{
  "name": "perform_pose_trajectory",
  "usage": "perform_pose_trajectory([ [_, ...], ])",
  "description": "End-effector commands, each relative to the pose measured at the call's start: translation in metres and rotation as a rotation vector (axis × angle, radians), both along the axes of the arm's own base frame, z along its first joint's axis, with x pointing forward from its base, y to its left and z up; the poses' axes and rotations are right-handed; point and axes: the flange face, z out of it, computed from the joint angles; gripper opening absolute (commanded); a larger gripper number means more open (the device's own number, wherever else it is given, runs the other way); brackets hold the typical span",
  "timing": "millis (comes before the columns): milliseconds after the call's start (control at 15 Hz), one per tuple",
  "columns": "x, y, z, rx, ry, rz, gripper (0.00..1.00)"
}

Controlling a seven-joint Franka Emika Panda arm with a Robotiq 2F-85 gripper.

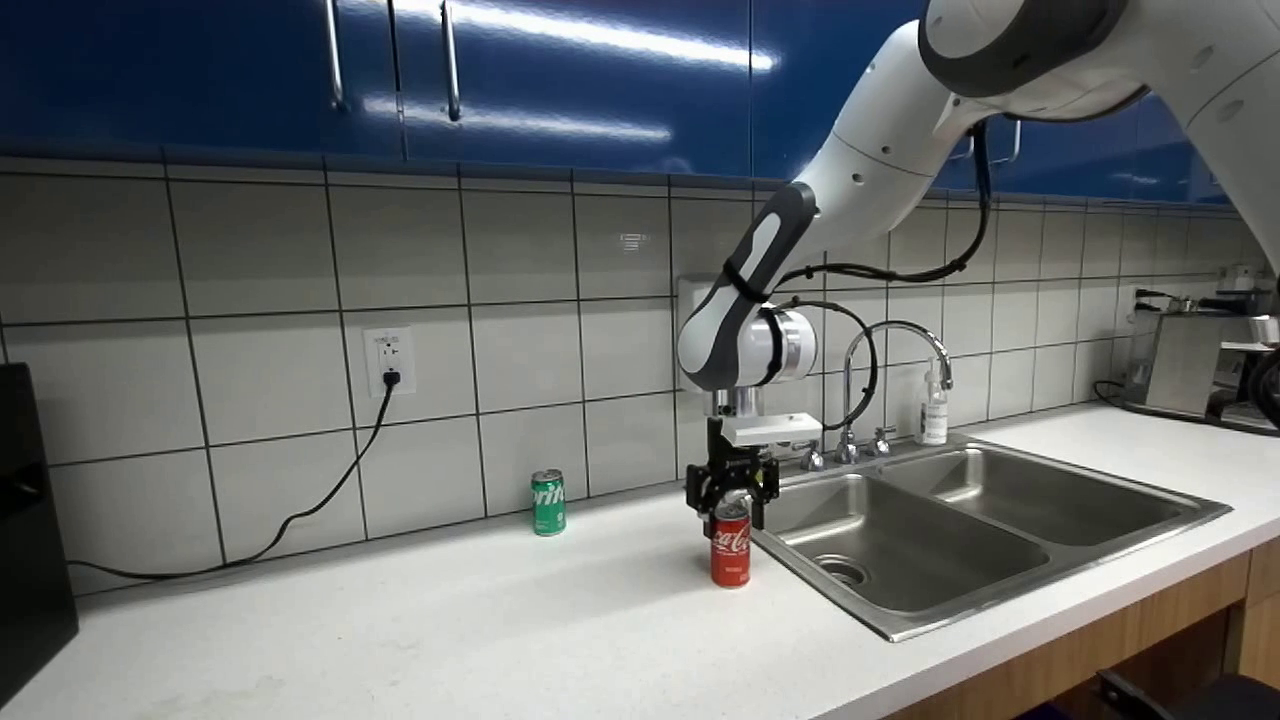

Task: Put the can in the left sink

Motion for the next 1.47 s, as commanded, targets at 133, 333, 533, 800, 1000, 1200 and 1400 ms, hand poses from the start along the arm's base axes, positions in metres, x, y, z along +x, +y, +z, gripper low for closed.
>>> perform_pose_trajectory([
  [133, 0.009, -0.004, -0.001, -0.053, 0.062, 0.008, 0.42],
  [333, 0.012, -0.006, -0.002, -0.065, 0.082, -0.005, 0.38],
  [533, 0.014, -0.006, 0.007, -0.056, 0.087, -0.024, 0.38],
  [800, 0.015, -0.004, 0.026, -0.044, 0.073, -0.033, 0.38],
  [1000, 0.018, -0.003, 0.037, -0.038, 0.054, -0.037, 0.38],
  [1200, 0.019, -0.003, 0.047, -0.034, 0.036, -0.048, 0.38],
  [1400, 0.024, -0.013, 0.057, -0.028, 0.015, -0.084, 0.38],
])
